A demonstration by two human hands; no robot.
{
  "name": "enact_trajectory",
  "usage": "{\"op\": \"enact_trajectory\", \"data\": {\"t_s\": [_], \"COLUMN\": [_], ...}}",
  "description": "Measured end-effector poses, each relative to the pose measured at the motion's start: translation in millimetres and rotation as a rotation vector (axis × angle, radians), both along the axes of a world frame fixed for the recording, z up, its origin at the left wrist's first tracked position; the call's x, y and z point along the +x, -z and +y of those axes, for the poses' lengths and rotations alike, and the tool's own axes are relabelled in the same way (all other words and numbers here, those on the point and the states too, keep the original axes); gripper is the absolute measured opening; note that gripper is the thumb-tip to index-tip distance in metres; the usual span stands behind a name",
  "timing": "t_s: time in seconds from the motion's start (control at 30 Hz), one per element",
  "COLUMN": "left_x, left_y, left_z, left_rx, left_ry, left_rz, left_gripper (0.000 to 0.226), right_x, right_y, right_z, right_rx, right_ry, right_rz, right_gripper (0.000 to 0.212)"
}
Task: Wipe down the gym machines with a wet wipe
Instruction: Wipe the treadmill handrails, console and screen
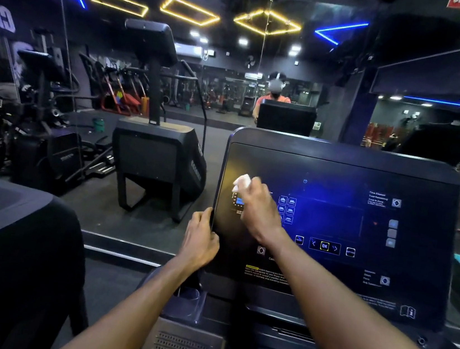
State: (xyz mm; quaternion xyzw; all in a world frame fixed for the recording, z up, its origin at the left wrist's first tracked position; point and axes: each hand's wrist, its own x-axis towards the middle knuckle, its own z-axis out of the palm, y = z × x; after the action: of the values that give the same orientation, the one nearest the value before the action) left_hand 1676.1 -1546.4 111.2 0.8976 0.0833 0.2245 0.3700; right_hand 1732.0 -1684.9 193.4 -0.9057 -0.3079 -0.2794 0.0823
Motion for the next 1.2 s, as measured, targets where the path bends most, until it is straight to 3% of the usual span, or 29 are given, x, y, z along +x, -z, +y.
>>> {"op": "enact_trajectory", "data": {"t_s": [0.07,0.13,0.27,0.43,0.47,0.6,0.77,0.83,0.93,1.0,1.1,1.2], "left_x": [0,1,1,2,2,3,6,7,11,15,21,23], "left_y": [0,-2,-8,-14,-15,-18,-20,-21,-24,-26,-30,-33], "left_z": [-1,-1,-4,-3,-4,-9,-16,-21,-27,-31,-38,-43], "left_rx": [0.022,0.045,0.116,0.194,0.212,0.314,0.347,0.382,0.486,0.542,0.601,0.619], "left_ry": [-0.003,-0.002,0.005,-0.024,-0.021,-0.014,-0.058,-0.087,-0.08,-0.061,-0.027,-0.02], "left_rz": [-0.019,-0.031,-0.076,-0.146,-0.146,-0.135,-0.147,-0.171,-0.227,-0.238,-0.23,-0.213], "left_gripper": [0.061,0.063,0.067,0.062,0.062,0.064,0.054,0.051,0.052,0.054,0.057,0.057], "right_x": [-12,-9,16,0,2,16,-2,8,21,15,0,11], "right_y": [10,6,-4,21,15,-4,18,10,3,15,37,20], "right_z": [2,-3,-12,-17,-21,-39,-49,-59,-68,-66,-69,-83], "right_rx": [-0.175,-0.259,0.117,-0.233,-0.244,0.087,-0.289,-0.18,0.157,0.085,-0.24,-0.122], "right_ry": [-0.183,-0.208,0.109,-0.197,-0.18,0.149,-0.136,-0.092,0.182,0.124,-0.152,-0.038], "right_rz": [0.028,0.022,0.034,0.183,0.143,0.019,0.038,0.022,0.031,0.015,0.027,0.037], "right_gripper": [0.049,0.044,0.052,0.048,0.048,0.058,0.06,0.06,0.059,0.06,0.064,0.06]}}
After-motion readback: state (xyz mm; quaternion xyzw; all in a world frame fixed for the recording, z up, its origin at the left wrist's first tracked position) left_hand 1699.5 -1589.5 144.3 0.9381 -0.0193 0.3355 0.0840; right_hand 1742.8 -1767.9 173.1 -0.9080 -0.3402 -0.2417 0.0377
